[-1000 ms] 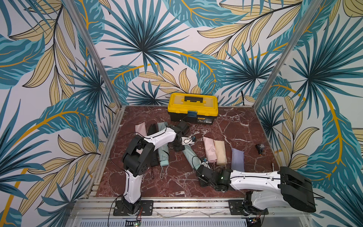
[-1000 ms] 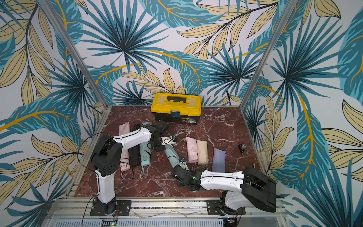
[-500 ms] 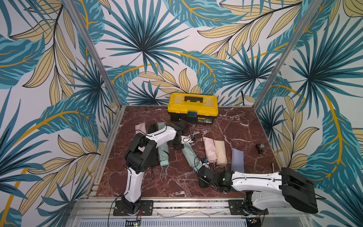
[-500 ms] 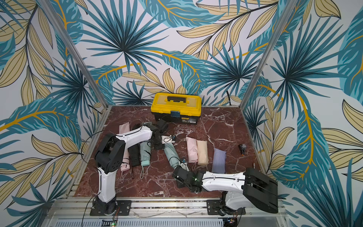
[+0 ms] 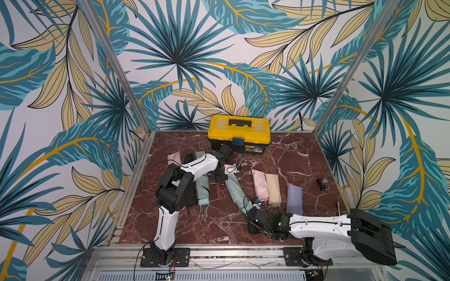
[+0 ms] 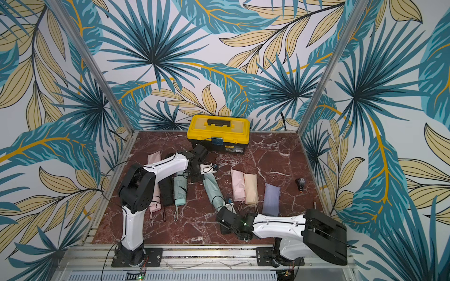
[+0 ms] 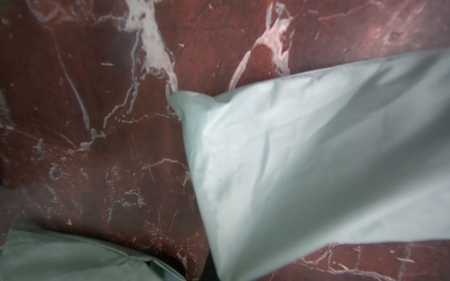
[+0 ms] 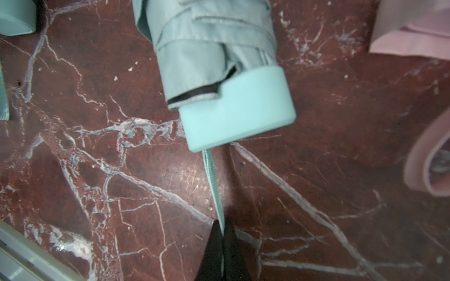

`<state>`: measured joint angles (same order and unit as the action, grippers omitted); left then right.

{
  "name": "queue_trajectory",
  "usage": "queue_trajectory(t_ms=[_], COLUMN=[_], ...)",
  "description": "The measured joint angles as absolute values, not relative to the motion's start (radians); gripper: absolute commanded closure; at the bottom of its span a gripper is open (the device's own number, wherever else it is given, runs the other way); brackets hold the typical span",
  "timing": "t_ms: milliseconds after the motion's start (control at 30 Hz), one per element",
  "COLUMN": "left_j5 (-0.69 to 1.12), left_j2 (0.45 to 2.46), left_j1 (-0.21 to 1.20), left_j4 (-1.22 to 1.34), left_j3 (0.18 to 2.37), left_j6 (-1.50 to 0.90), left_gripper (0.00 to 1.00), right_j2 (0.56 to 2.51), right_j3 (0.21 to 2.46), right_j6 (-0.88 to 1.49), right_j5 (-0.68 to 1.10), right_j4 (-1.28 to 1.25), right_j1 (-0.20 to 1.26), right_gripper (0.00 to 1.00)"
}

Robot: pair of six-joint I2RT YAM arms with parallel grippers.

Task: Take umbrellas out of sleeves
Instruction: Take out the umbrella from the umbrella sleeve.

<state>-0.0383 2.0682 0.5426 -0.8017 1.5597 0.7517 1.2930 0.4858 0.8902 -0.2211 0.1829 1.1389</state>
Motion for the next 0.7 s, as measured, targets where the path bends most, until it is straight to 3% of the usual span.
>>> queue_trajectory(t_ms=[700], left_j5=[-0.117], left_j2=[2.088], left_j1=[0.498], left_j4=[-0.795], left_j3=[1.625], left_j6=[0.76], left_gripper=[1.0], right_j2=[1.29], right_j3=[0.469], right_j6=[0.902], right_j5=[-0.2], right_j4=[0.139], right_j1=[1.145], right_gripper=[1.0])
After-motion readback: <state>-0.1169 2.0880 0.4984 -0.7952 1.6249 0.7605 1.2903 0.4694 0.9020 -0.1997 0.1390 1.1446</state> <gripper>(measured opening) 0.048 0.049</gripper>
